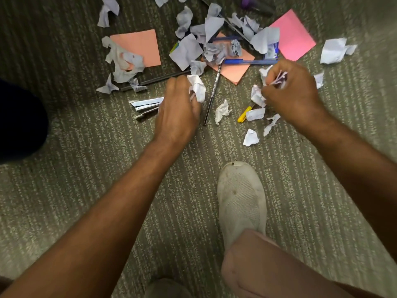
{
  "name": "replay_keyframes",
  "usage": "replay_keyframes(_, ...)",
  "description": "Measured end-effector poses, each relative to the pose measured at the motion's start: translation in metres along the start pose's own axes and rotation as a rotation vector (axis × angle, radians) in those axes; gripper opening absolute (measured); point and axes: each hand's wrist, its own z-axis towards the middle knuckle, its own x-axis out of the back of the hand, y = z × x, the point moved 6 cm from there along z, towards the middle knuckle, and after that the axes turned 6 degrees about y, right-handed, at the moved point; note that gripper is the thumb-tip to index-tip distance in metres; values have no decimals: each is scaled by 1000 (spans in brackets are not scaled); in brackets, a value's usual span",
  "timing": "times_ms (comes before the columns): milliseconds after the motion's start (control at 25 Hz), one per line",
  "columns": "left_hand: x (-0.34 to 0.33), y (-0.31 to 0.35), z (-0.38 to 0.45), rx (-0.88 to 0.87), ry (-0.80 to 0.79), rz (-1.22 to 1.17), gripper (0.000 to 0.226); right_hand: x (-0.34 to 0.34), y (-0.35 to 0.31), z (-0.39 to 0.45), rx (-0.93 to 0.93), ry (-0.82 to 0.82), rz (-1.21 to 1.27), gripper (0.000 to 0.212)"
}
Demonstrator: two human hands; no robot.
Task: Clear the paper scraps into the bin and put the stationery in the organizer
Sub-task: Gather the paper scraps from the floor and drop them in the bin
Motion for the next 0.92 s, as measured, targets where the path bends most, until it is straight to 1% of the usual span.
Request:
replay_keyframes(80, 0, -2, -8, 47, -6, -109, 20, 6, 15, -2, -68, 17, -5, 24)
replay_keyframes(120, 0, -4, -11, 76, -15, -170, 25, 7, 21, -4, -93, 19, -11, 29)
replay_keyframes(160, -1, -5, -12, 112, -29, -224, 34, 7, 26, -4, -103, 16, -26, 34)
replay_keyframes(200, -2, -7, -13, 147, -40, -253, 44, 6, 27, -5, -95, 14, -59, 41)
replay_keyframes(240, -2, -9, -13, 170, -40, -252, 49, 4, 27, -5, -76, 14, -101, 46)
replay_keyframes(280, -1, -11, -14, 180, -27, -241, 47, 3, 26, -5, -52, 21, -135, 47)
replay_keyframes(360, 2, -13, -13, 183, 5, -233, 34, 1, 20, -4, -23, 49, -148, 35)
replay_keyframes(440, 1, -8, -13, 131, -2, -192, 26, -1, 17, -3, -31, 51, -152, 29)
replay_keyframes(480, -2, -2, -15, 80, -24, -146, 25, -3, 16, -2, -35, 32, -172, 36)
replay_keyframes(520, -8, 6, -18, 23, -57, -82, 27, -5, 16, -1, -36, 9, -201, 50)
replay_keyframes(600, -24, 20, -24, -71, -141, 76, 39, -7, 17, 1, -34, -11, -253, 78)
replay_keyframes(640, -34, 26, -28, -103, -184, 148, 47, -7, 18, 3, -35, -11, -282, 85)
replay_keyframes(680, -42, 31, -30, -126, -210, 197, 52, -8, 20, 4, -34, -12, -305, 87)
replay_keyframes(760, -49, 36, -30, -154, -194, 244, 49, -10, 22, 5, -22, -17, -301, 78)
replay_keyframes(840, -50, 37, -27, -173, -151, 267, 41, -11, 23, 6, 4, -13, -288, 60)
replay_keyframes(920, -47, 39, -25, -170, -137, 200, 34, -12, 22, 6, 39, -17, -288, 38)
